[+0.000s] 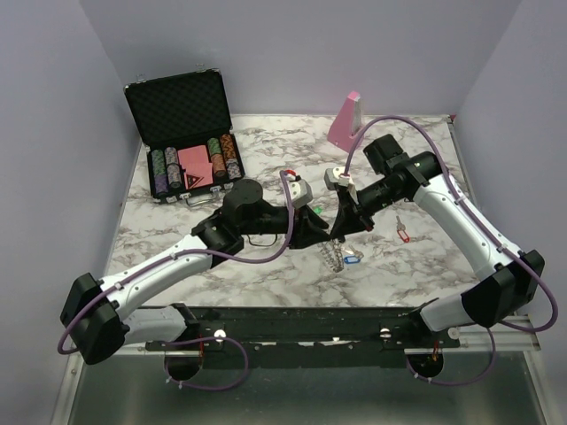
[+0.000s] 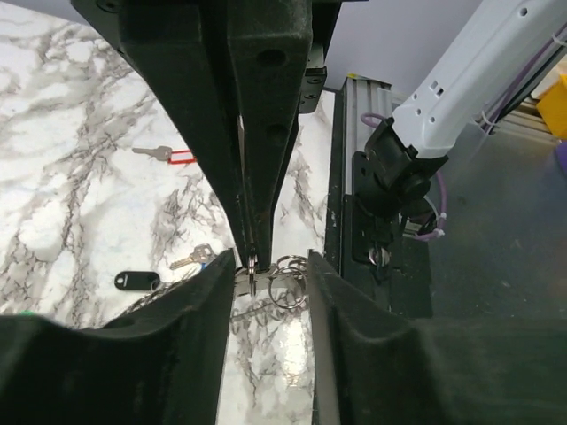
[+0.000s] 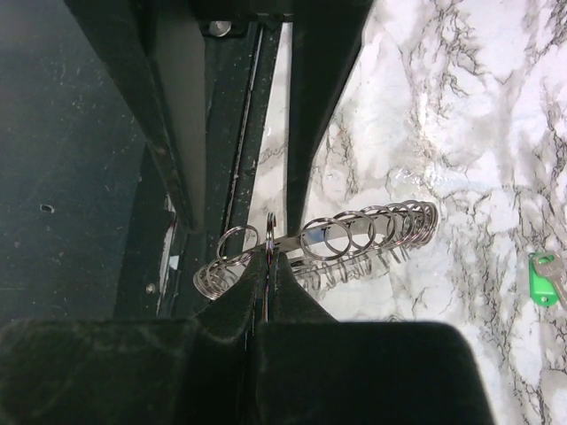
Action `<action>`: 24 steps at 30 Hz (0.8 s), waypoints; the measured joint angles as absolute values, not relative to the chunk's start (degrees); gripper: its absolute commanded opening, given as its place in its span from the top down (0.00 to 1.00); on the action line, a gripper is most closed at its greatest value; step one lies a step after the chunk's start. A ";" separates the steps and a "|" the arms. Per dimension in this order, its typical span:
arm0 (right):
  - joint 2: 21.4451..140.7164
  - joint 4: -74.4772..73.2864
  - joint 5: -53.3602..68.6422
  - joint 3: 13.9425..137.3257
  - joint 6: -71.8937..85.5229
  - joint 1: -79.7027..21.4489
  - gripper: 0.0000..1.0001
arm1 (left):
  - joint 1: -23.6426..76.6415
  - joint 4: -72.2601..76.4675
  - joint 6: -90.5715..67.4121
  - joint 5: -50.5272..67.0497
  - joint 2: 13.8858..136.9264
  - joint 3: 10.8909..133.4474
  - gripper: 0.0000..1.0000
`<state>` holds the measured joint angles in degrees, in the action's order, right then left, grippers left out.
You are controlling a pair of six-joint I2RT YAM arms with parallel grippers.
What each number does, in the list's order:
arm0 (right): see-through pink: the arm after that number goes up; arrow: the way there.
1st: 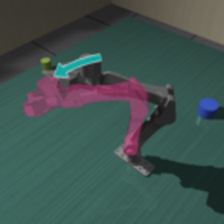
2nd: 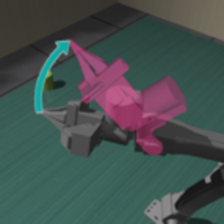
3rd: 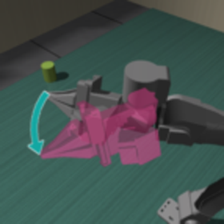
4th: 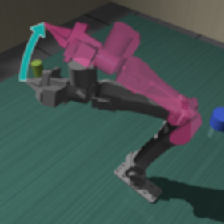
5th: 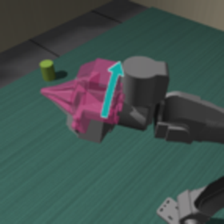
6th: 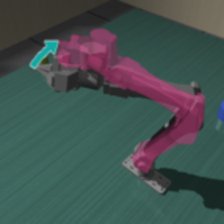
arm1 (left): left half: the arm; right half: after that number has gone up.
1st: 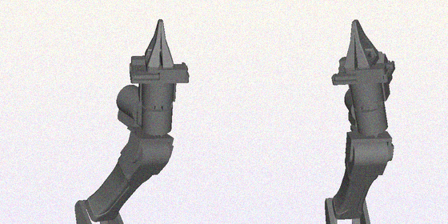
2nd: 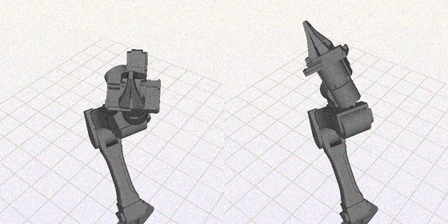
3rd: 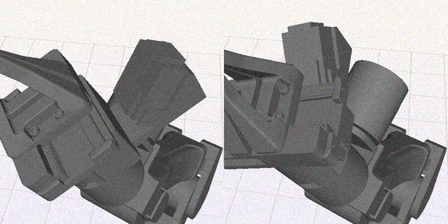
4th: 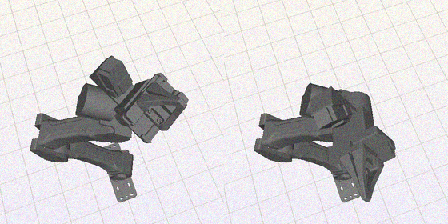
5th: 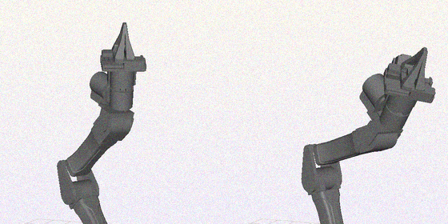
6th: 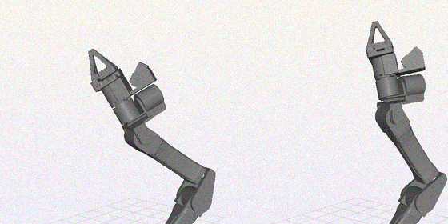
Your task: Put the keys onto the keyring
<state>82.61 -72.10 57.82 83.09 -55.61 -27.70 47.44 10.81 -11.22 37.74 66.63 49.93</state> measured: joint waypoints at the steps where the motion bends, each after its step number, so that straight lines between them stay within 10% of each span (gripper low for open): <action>1: 82.61 -72.10 57.78 83.09 -55.61 -27.68 1.00 | 47.68 10.50 -11.16 37.69 67.18 50.37 0.60; 16: 82.61 -72.12 57.76 83.09 -55.59 -27.70 1.00 | 48.75 3.86 -8.12 35.44 69.08 53.15 0.64; 24: 82.61 -72.14 57.78 83.09 -55.59 -27.70 1.00 | 48.77 2.83 -7.27 34.98 69.73 53.89 0.85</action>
